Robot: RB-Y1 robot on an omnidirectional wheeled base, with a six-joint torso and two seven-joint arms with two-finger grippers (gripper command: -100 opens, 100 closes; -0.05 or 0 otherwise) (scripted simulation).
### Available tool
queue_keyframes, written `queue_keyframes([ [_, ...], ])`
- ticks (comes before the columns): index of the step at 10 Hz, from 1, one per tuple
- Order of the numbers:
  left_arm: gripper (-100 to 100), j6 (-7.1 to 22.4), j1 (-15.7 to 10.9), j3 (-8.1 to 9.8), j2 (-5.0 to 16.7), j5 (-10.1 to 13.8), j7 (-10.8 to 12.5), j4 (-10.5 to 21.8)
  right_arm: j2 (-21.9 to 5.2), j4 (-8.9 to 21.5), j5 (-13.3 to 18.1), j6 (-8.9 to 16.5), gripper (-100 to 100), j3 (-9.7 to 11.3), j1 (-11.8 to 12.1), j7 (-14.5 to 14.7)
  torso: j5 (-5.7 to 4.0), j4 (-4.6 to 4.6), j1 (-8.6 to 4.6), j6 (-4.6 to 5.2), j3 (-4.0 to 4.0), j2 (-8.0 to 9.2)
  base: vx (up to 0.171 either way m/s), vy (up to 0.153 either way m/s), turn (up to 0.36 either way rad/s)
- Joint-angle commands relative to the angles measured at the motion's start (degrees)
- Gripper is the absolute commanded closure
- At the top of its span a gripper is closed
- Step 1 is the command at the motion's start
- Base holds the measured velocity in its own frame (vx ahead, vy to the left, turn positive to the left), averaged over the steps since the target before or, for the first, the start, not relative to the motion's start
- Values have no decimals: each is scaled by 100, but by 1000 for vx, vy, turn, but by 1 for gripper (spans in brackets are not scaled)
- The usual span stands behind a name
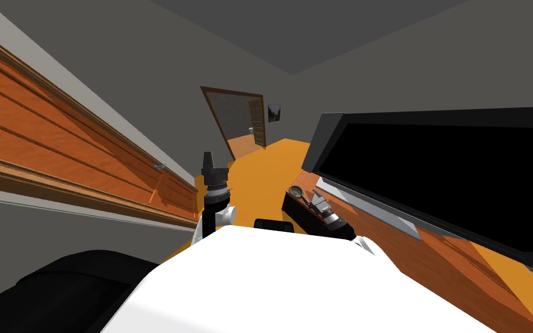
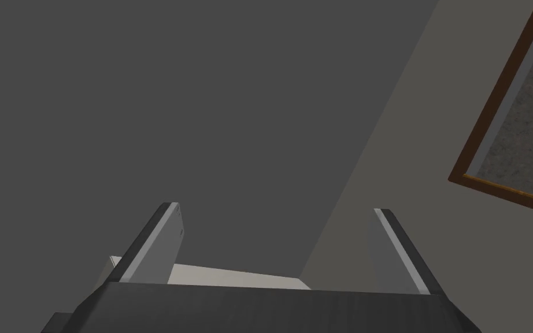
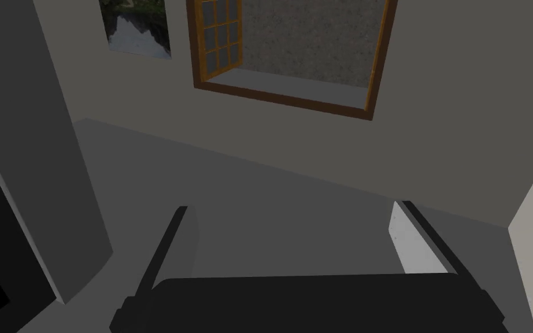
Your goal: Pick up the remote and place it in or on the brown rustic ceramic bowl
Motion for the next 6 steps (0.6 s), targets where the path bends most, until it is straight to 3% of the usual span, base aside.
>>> queue_keyframes([
  [1, 0, 0, 0, 0, 0, 0, 0, 0, -22, 25, 232, 8, -100, 1, -18, 11, 0, 0, 0, 0, 0, 0, 1, -6, 6],
  [2, 0, 0, 0, 0, 0, 0, 0, 0, -105, 226, 429, -97, -100, -62, 3, 159, 0, 0, 1, 1, 0, 0, 4, 0, 303],
  [4, 0, 0, 0, 0, 0, 0, 0, 0, -105, 226, 712, -97, -100, -62, 3, 159, 0, 0, -1, 2, -1, -1, 5, -9, 55],
  [5, 0, 0, 1, 0, 0, 0, 0, 0, -184, 428, 922, -201, -100, -125, 22, 305, 0, 0, 0, 3, 0, 0, 5, -5, 191],
  [6, 0, 0, 0, 0, 0, 0, 0, 0, -184, 428, 1122, -201, -100, -125, 22, 305, 0, 0, 0, -2, -1, -1, 7, -9, 213],
])
